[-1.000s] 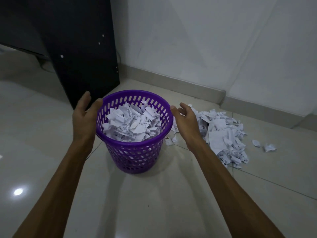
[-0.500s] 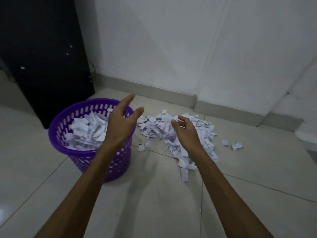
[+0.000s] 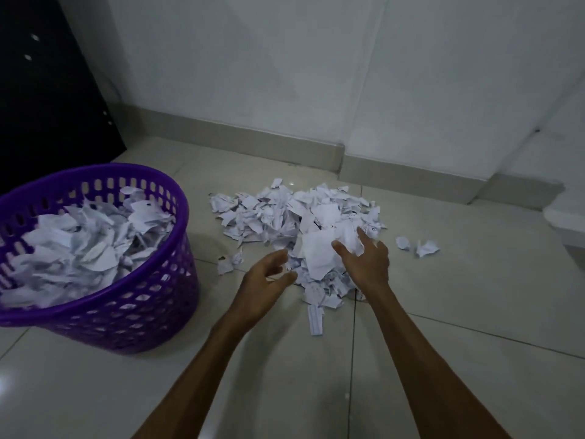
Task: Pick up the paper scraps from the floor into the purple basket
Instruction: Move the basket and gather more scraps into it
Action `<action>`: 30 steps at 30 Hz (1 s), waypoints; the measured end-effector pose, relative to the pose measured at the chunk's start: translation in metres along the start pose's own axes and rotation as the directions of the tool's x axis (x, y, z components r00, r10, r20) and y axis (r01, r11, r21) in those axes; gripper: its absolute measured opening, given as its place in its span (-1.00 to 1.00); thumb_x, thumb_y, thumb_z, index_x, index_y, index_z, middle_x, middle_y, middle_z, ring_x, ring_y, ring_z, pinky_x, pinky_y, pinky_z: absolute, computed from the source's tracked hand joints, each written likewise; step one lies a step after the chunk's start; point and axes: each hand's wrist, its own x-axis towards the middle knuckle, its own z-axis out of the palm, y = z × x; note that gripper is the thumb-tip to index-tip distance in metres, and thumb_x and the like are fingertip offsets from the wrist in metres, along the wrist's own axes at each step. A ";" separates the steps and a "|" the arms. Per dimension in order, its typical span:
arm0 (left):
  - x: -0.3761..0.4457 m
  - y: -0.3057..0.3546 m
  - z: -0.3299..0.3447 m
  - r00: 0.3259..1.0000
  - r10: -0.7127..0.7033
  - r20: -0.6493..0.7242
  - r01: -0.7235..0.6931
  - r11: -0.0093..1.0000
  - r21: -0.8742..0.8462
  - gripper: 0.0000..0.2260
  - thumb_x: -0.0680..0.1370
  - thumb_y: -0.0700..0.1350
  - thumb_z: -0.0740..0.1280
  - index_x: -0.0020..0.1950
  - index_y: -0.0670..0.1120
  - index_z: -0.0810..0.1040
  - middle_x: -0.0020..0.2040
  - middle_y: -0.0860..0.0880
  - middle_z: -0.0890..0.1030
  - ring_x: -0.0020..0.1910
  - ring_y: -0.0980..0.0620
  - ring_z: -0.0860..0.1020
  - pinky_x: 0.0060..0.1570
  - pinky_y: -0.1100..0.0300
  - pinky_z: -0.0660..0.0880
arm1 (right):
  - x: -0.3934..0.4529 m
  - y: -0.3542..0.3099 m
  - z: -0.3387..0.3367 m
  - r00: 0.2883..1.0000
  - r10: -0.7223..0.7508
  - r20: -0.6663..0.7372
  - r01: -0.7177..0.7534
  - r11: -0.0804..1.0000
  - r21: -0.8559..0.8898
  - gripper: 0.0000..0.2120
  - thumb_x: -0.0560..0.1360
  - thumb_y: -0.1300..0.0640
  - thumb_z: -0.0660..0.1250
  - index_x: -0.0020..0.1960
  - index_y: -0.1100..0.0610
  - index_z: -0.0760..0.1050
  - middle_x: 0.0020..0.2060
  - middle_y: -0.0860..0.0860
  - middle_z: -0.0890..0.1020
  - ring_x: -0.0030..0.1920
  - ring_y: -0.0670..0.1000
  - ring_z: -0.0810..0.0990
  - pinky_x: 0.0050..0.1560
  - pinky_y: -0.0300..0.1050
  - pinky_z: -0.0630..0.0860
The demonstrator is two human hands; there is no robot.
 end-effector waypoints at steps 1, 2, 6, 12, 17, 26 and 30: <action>0.007 -0.005 0.006 1.000 -0.024 -0.007 0.024 1.000 -0.014 -0.51 0.54 0.00 0.40 0.44 0.05 0.39 0.35 0.14 0.46 0.29 0.12 0.45 0.12 0.23 0.39 | 0.008 0.002 0.000 0.999 0.052 0.002 -0.052 0.998 -0.039 -0.15 0.39 -0.38 0.36 0.57 -0.14 0.14 0.58 0.14 0.03 0.57 0.19 0.04 0.49 0.28 0.05; 0.012 -0.007 0.010 0.999 -0.039 -0.018 0.038 0.999 -0.029 -0.50 0.53 0.00 0.41 0.45 0.08 0.37 0.34 0.16 0.43 0.29 0.14 0.43 0.13 0.23 0.37 | 0.013 0.002 -0.002 0.996 0.090 0.010 -0.089 0.994 -0.058 -0.09 0.37 -0.42 0.35 0.58 -0.15 0.07 0.59 0.14 -0.05 0.58 0.20 -0.03 0.49 0.32 0.00; 0.048 -0.009 0.025 0.994 -0.090 -0.063 0.081 0.988 -0.133 -0.47 0.53 -0.04 0.43 0.45 0.11 0.34 0.29 0.21 0.38 0.27 0.16 0.38 0.18 0.19 0.36 | 0.046 0.016 -0.002 0.982 0.133 0.135 -0.134 0.991 -0.001 0.10 0.24 -0.51 0.35 0.60 -0.14 -0.04 0.59 0.17 -0.04 0.57 0.23 0.01 0.51 0.27 0.09; 0.068 -0.018 0.042 0.984 -0.176 0.039 0.181 0.959 -0.220 -0.58 0.47 -0.02 0.48 0.31 0.04 0.50 0.18 0.06 0.63 0.08 0.09 0.61 0.10 0.06 0.58 | 0.032 0.021 0.020 0.962 -0.045 0.270 0.025 0.997 0.078 0.03 0.30 -0.38 0.45 0.59 -0.01 0.10 0.53 0.05 0.27 0.48 0.09 0.31 0.44 -0.01 0.32; 0.048 -0.025 0.049 0.976 -0.215 -0.025 0.207 0.959 -0.192 -0.59 0.55 -0.12 0.39 0.40 -0.07 0.45 0.21 0.00 0.59 0.09 0.05 0.57 0.09 0.13 0.53 | 0.005 0.022 0.030 0.966 -0.093 0.241 0.029 0.966 0.256 -0.32 0.37 -0.09 0.55 0.43 -0.04 0.41 0.29 -0.12 0.51 0.32 -0.03 0.48 0.36 -0.04 0.43; 0.035 0.013 0.014 0.985 -0.164 -0.061 0.152 0.974 -0.167 -0.66 0.54 -0.22 0.39 0.32 -0.12 0.51 0.18 -0.06 0.59 0.09 -0.02 0.57 -0.07 0.21 0.53 | -0.023 -0.008 0.019 0.977 -0.100 0.188 0.016 0.914 0.405 -0.70 0.38 0.13 0.57 0.09 0.07 0.62 0.02 0.02 0.70 0.01 -0.01 0.67 0.10 -0.05 0.61; 0.035 0.054 -0.013 0.995 -0.101 0.001 0.100 0.985 -0.142 -0.61 0.53 -0.28 0.39 0.35 -0.15 0.47 0.16 -0.10 0.58 0.08 -0.03 0.57 -0.15 0.28 0.55 | -0.034 -0.036 -0.004 0.975 -0.132 0.178 0.036 0.887 0.461 -0.62 0.37 0.10 0.58 0.16 0.07 0.60 0.04 -0.01 0.69 0.04 0.00 0.67 0.14 -0.02 0.60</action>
